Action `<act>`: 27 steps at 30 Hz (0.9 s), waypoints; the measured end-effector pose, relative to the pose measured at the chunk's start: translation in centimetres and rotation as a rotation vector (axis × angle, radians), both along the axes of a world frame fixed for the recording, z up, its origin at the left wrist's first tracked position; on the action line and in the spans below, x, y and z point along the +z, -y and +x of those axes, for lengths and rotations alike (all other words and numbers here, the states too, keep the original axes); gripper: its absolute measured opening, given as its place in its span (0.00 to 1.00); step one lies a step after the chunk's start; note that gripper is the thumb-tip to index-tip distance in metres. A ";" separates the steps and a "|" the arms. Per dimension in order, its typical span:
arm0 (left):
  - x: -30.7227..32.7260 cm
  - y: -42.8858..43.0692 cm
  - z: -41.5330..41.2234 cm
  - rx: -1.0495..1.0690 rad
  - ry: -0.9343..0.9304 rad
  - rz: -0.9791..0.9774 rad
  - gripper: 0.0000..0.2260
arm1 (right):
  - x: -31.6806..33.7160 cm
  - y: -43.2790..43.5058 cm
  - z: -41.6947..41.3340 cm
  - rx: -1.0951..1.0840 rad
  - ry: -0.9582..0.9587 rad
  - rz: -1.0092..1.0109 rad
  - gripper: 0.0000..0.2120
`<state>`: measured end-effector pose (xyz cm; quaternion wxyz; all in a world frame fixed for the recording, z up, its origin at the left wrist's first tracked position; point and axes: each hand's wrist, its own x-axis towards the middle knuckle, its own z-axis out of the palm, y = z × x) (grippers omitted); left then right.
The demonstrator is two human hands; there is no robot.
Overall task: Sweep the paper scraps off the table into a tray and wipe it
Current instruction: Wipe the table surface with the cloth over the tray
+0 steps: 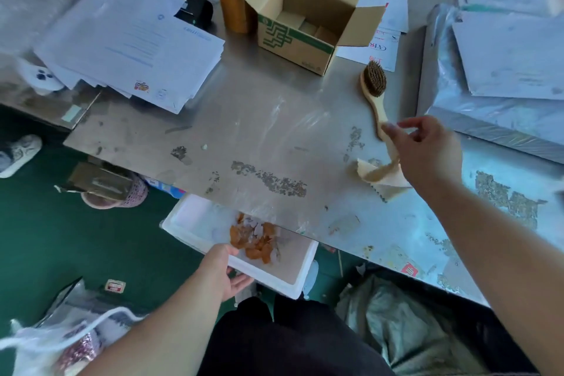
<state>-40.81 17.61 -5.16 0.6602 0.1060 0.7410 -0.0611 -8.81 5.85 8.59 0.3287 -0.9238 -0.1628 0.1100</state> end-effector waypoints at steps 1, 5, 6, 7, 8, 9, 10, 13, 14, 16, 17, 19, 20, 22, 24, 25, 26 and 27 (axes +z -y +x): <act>0.0 0.0 -0.1 -0.008 0.003 -0.001 0.08 | 0.8 -0.9 -0.2 -0.005 -0.006 0.043 0.19; 0.1 -0.4 -0.7 -0.010 0.025 -0.011 0.09 | 3.5 -5.0 -0.8 -0.052 -0.005 0.224 0.18; 0.2 -0.5 -0.7 -0.007 0.027 -0.015 0.09 | 4.2 -5.9 -0.9 -0.076 -0.036 0.270 0.18; 0.3 -0.6 -0.7 -0.001 0.032 -0.021 0.09 | 4.7 -6.8 -0.8 -0.098 -0.087 0.308 0.19; 0.3 -0.6 -0.8 0.005 0.033 -0.026 0.09 | 5.1 -7.6 -0.7 -0.114 -0.153 0.344 0.21; 0.3 -0.7 -0.9 0.011 0.035 -0.029 0.09 | 5.5 -8.4 -0.6 -0.122 -0.229 0.385 0.24; 0.3 -0.8 -1.0 0.013 0.036 -0.035 0.09 | 5.9 -9.1 -0.4 -0.125 -0.306 0.436 0.27; 0.5 -1.1 -1.2 0.000 0.029 -0.056 0.09 | 6.8 -11.5 0.3 -0.128 -0.491 0.583 0.30; 0.5 -1.2 -1.3 -0.007 0.030 -0.059 0.09 | 7.2 -12.4 0.5 -0.136 -0.561 0.635 0.29; 0.3 -1.3 -1.3 -0.014 0.025 -0.068 0.08 | 7.6 -13.9 1.1 -0.173 -0.703 0.754 0.28; 0.2 -1.3 -1.3 -0.011 0.022 -0.069 0.08 | 7.5 -14.4 1.4 -0.207 -0.743 0.806 0.28; 0.1 -1.3 -1.2 0.007 0.023 -0.068 0.09 | 5.9 -14.9 2.7 -0.310 -0.771 0.855 0.27; -0.1 -1.4 -1.2 0.019 0.029 -0.068 0.10 | 4.7 -14.9 3.4 -0.377 -0.779 0.835 0.25; -0.3 -1.5 -1.2 0.031 0.037 -0.070 0.11 | 1.4 -13.9 4.3 -0.545 -0.754 0.712 0.19; -0.4 -1.5 -1.3 0.034 0.035 -0.072 0.11 | -2.1 -11.4 5.0 -0.594 -0.725 0.468 0.12; -0.6 -1.5 -1.3 0.032 0.032 -0.071 0.11 | -3.7 -10.1 5.0 -0.568 -0.715 0.347 0.10; -0.7 -1.5 -1.3 0.032 0.033 -0.069 0.12 | -4.9 -8.9 4.7 -0.530 -0.693 0.231 0.08; -0.8 -1.5 -1.3 0.035 0.034 -0.069 0.11 | -5.5 -7.9 3.9 -0.484 -0.641 0.120 0.08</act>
